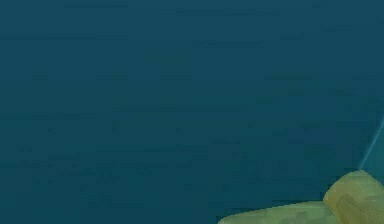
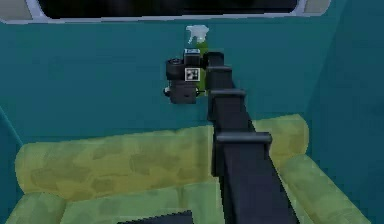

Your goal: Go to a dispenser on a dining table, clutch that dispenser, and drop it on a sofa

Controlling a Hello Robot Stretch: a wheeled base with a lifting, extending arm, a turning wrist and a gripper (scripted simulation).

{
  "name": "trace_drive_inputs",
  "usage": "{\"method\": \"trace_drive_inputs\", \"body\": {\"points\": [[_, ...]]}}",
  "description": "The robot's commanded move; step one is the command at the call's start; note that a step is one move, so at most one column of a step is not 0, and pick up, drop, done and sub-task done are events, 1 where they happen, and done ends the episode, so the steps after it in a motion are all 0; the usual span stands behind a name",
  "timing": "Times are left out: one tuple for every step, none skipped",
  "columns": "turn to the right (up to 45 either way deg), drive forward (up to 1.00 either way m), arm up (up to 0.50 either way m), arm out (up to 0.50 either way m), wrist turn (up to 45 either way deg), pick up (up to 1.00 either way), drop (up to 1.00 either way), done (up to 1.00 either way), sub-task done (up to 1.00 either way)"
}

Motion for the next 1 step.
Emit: {"method": "trace_drive_inputs", "body": {"points": [[0.0,0.00,-0.40,0.00,0.0,0.00,0.00,0.00,0.00]]}}
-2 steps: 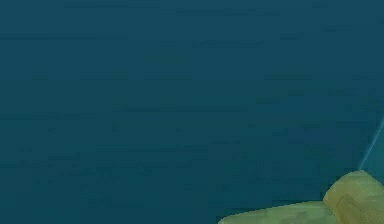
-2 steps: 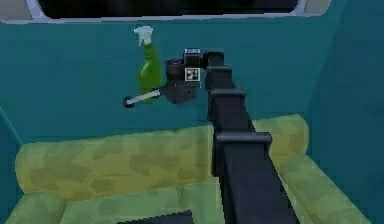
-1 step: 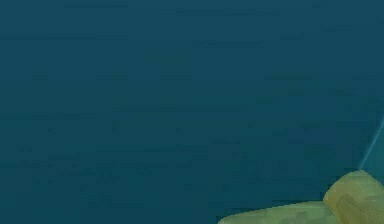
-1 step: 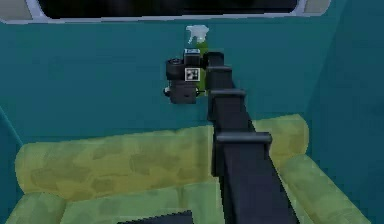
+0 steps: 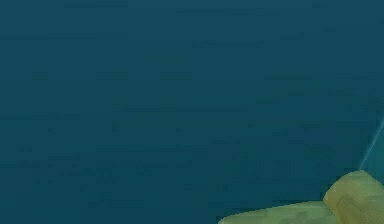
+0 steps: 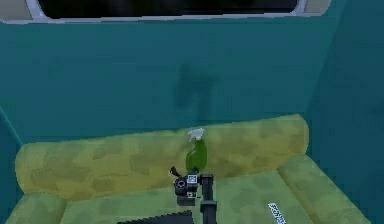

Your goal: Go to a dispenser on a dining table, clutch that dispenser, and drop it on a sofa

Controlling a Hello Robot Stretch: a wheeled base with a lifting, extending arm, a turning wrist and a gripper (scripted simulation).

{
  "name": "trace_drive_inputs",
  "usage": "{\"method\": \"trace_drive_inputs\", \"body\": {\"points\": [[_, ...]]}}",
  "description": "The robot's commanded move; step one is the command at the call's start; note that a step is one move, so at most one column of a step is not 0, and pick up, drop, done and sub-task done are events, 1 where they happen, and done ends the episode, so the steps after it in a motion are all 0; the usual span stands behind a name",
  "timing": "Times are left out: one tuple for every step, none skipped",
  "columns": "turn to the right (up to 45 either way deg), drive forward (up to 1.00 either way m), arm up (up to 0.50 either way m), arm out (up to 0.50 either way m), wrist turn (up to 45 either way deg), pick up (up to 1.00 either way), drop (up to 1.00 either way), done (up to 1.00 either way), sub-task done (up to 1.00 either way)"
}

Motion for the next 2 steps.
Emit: {"method": "trace_drive_inputs", "body": {"points": [[0.0,0.00,-0.32,0.00,0.0,0.00,0.00,0.00,0.00],[0.0,0.00,0.00,0.00,0.0,0.00,1.00,0.00,0.00]]}}
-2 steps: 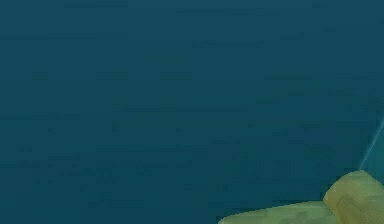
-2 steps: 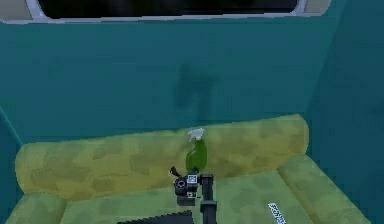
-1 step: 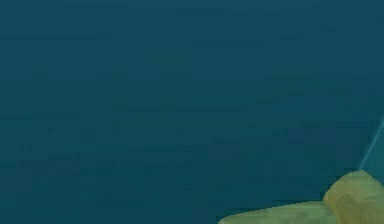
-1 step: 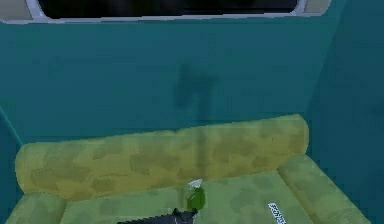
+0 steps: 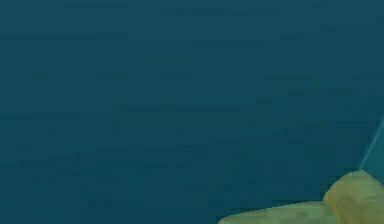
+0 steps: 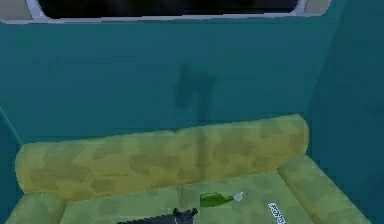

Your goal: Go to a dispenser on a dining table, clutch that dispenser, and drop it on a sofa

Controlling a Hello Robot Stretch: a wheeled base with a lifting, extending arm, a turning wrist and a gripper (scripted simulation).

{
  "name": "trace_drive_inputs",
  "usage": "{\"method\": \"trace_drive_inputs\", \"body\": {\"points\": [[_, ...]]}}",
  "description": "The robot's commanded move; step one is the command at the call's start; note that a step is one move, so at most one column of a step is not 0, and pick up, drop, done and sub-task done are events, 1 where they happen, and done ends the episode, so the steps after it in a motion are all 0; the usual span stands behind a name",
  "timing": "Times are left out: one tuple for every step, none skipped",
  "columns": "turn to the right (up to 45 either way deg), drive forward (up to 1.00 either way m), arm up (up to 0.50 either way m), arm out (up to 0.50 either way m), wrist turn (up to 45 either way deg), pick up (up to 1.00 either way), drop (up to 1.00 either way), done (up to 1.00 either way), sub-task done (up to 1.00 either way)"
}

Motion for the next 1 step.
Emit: {"method": "trace_drive_inputs", "body": {"points": [[0.0,0.00,0.10,0.00,0.0,0.00,0.00,0.00,0.00]]}}
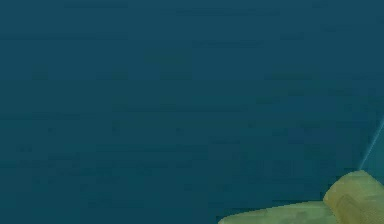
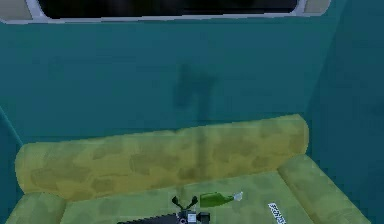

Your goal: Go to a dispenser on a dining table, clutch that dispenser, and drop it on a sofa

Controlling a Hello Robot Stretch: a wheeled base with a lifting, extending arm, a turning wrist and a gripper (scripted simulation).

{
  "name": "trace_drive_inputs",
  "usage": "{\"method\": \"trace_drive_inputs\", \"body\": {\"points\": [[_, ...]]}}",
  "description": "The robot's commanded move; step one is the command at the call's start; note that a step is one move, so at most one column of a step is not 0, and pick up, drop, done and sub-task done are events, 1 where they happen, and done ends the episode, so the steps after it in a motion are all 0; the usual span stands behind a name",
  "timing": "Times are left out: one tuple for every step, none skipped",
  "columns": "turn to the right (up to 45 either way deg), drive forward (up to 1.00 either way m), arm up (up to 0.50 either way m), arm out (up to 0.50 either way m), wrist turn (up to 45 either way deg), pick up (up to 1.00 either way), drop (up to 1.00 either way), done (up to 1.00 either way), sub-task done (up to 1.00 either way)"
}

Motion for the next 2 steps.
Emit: {"method": "trace_drive_inputs", "body": {"points": [[0.0,0.00,0.00,-0.08,0.0,0.00,0.00,0.00,0.00],[0.0,0.00,0.00,0.00,0.0,0.00,0.00,1.00,0.00]]}}
